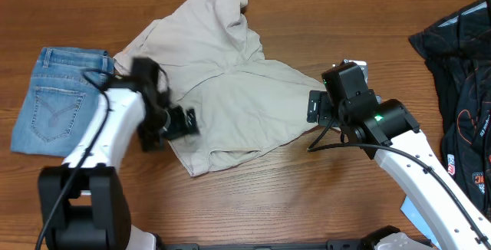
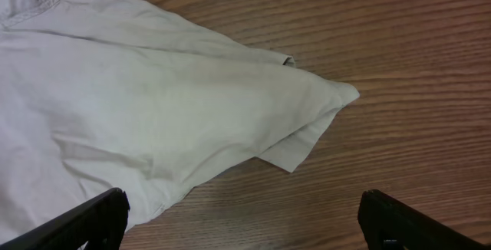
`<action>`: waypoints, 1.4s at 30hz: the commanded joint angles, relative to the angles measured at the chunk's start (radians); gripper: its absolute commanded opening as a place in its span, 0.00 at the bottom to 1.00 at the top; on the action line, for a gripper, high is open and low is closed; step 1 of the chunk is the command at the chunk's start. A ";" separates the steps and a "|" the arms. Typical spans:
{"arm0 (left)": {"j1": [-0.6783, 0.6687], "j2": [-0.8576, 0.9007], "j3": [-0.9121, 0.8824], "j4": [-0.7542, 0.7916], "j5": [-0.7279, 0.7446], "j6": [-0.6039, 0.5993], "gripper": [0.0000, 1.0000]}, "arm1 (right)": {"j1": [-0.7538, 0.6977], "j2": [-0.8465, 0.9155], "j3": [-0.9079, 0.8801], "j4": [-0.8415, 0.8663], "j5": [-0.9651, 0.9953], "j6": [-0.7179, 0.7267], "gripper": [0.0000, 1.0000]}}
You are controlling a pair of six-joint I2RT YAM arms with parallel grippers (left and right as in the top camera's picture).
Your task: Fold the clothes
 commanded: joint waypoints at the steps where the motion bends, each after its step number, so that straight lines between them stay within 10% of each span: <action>1: -0.085 0.004 -0.110 0.055 0.056 0.008 0.95 | -0.003 -0.016 0.018 0.005 0.010 -0.001 1.00; 6: -0.158 0.004 -0.223 0.146 0.053 -0.039 0.84 | -0.003 -0.016 0.018 -0.001 0.011 -0.001 1.00; 13: -0.169 0.004 -0.267 0.161 0.024 -0.054 0.04 | -0.003 -0.016 0.018 -0.005 0.011 -0.002 1.00; 21: -0.058 0.003 -0.262 -0.002 -0.331 -0.120 0.04 | -0.042 -0.016 0.018 -0.028 0.069 -0.001 1.00; 29: 0.195 0.003 -0.233 0.080 -0.262 -0.119 0.04 | -0.121 0.000 -0.002 -0.071 -0.136 -0.006 1.00; 42: 0.237 0.003 -0.230 0.051 -0.360 -0.126 0.04 | -0.148 0.193 -0.112 0.206 -0.155 -0.050 1.00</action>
